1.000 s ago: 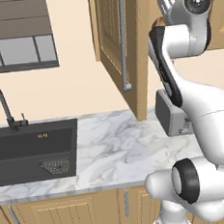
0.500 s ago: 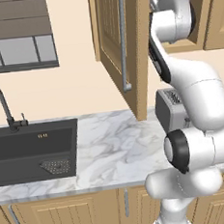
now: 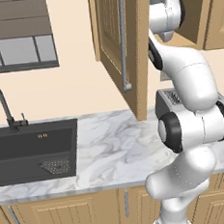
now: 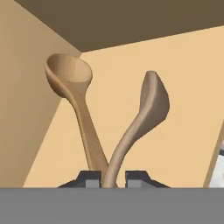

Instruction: Organize the utensils by type. Pick up the wooden spoons from the counter and place them in the open cabinet. Then pick up the metallic utensils from the counter and place them in the open drawer.

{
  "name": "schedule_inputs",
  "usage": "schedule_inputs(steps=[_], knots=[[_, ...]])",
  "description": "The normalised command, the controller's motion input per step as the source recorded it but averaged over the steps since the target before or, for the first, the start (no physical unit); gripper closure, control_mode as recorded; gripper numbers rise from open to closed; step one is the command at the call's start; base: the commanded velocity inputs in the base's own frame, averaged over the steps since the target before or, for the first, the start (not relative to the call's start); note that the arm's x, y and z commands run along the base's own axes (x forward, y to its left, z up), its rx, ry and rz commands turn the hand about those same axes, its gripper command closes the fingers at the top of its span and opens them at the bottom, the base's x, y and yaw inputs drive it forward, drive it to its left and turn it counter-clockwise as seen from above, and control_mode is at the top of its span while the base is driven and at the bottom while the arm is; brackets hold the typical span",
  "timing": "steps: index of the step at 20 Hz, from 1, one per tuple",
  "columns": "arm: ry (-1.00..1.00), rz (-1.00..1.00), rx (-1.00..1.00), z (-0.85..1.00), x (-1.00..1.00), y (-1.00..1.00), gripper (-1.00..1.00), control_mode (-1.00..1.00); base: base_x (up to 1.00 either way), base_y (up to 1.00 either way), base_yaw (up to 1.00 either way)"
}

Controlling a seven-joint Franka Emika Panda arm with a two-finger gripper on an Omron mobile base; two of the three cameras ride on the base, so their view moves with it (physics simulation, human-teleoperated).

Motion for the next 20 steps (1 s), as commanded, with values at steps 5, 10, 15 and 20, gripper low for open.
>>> schedule_inputs(steps=[5,10,15,20], knots=[[0.0,0.0,0.0,-0.63,0.14,-0.12,1.0,-1.0,0.0,0.0,0.0],[0.0,0.0,0.0,-0.51,0.11,-0.11,1.0,-1.0,0.0,0.0,0.0],[0.0,0.0,0.0,-0.06,0.25,0.0,1.0,-1.0,0.0,0.0,0.0],[-0.04,0.0,0.0,0.16,0.28,0.0,1.0,-1.0,0.0,0.0,0.0]])
